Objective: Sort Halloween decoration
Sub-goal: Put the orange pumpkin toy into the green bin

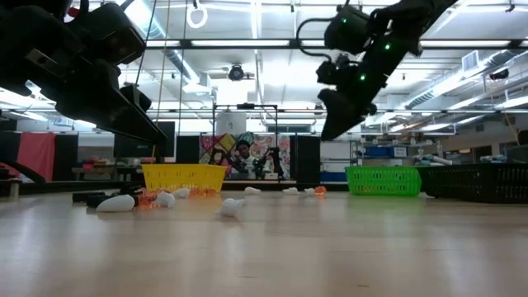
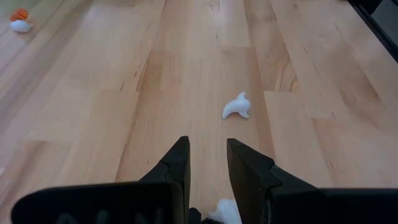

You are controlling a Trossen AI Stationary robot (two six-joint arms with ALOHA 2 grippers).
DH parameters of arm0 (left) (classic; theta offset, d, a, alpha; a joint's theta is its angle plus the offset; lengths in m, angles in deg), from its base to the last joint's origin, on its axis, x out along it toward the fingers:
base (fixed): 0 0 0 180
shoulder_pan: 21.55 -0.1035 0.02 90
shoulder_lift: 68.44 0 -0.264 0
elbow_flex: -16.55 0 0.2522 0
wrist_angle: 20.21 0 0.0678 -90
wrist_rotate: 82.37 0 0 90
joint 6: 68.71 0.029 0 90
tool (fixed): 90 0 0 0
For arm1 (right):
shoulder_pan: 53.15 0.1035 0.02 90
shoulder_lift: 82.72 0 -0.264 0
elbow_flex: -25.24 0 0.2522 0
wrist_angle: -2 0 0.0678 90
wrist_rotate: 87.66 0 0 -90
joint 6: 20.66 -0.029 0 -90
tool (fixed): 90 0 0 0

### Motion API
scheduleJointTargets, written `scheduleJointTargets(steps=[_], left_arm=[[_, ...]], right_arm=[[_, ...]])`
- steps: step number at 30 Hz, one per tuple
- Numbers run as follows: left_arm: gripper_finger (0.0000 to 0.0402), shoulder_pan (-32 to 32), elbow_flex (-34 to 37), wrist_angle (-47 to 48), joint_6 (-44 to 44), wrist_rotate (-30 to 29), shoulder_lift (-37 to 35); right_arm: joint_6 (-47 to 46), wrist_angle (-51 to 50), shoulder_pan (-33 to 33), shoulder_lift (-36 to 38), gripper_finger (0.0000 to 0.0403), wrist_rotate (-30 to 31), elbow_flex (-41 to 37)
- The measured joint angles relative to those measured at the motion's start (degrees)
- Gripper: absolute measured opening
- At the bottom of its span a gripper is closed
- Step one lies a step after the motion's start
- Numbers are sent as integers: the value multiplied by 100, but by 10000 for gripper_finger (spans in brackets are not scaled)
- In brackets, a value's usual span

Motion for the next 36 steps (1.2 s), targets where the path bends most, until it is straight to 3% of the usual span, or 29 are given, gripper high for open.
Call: scheduleJointTargets(steps=[7, 14, 25, 36], left_arm=[[82, -2, 0, 35, 0, 0, 0], [82, 0, 0, 81, -1, 0, 0], [82, -1, 0, 112, 5, 0, 0], [82, -1, 0, 110, 26, 0, 0]], right_arm=[[-52, 916, 146, -1128, 163, -315, -4], [-68, 1363, -207, -1644, 194, -473, -7], [-372, 1327, -331, -1891, 201, -702, -7], [-738, 1345, -8, -1830, 190, -1616, -5]])
